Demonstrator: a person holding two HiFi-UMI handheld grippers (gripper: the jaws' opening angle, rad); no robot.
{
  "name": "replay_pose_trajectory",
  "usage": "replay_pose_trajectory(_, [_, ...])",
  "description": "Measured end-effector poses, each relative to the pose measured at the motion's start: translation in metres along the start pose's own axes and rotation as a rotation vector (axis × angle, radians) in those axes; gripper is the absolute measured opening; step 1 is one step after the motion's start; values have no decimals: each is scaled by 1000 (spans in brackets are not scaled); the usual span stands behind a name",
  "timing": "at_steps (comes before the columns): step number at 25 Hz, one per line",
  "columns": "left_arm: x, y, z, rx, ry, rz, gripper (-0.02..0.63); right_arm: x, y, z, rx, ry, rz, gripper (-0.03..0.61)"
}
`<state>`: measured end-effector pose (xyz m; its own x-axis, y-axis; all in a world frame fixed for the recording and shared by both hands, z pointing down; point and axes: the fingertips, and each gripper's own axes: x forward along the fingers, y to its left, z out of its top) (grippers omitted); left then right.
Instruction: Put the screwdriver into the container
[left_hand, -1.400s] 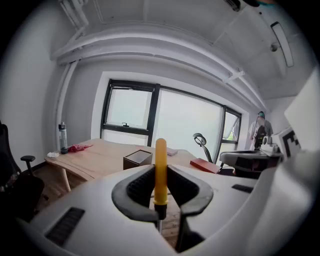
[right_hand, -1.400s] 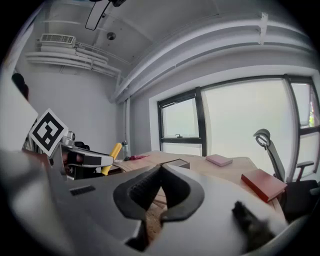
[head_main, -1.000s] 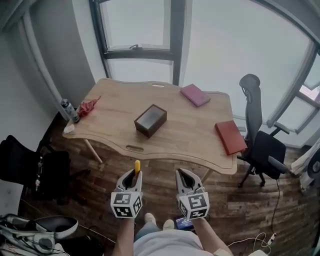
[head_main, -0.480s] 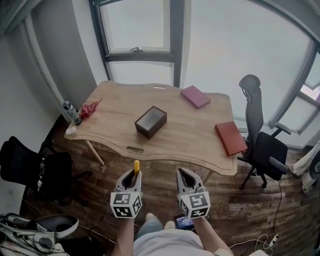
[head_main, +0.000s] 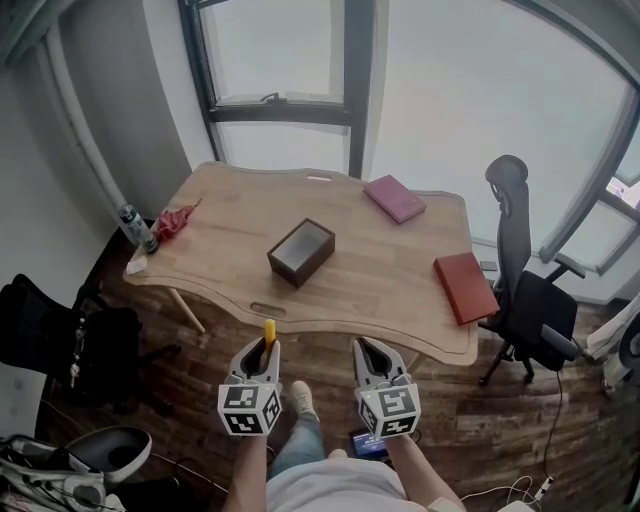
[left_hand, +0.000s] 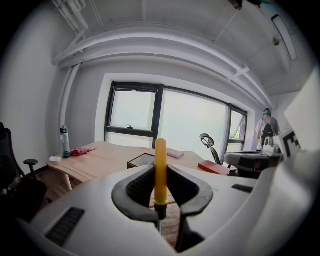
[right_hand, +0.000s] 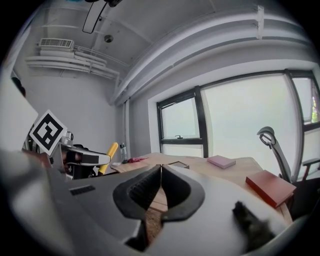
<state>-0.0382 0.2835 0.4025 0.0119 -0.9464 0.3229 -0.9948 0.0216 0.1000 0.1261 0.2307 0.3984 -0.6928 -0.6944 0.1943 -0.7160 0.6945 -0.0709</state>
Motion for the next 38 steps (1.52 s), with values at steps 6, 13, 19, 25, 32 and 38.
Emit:
replay_pose_trajectory(6, [58, 18, 15, 5, 9, -32, 80, 52, -21, -1, 4, 20, -20, 32])
replay_pose_trajectory(13, [144, 54, 35, 12, 57, -88, 80, 140, -47, 10, 21, 50, -64, 32])
replay_pose_trajectory(19, [223, 88, 69, 17, 62, -149, 80, 216, -74, 26, 30, 72, -121, 32])
replay_pose_trajectory(25, [284, 119, 76, 8, 97, -202, 80, 276, -87, 31, 33, 98, -173, 32])
replay_pose_trajectory(32, [315, 135, 86, 29, 91, -242, 80, 308, -89, 30, 13, 122, -214, 32])
replay_pose_trajectory(38, [318, 136, 82, 28, 96, -252, 80, 313, -88, 36, -13, 118, -224, 32])
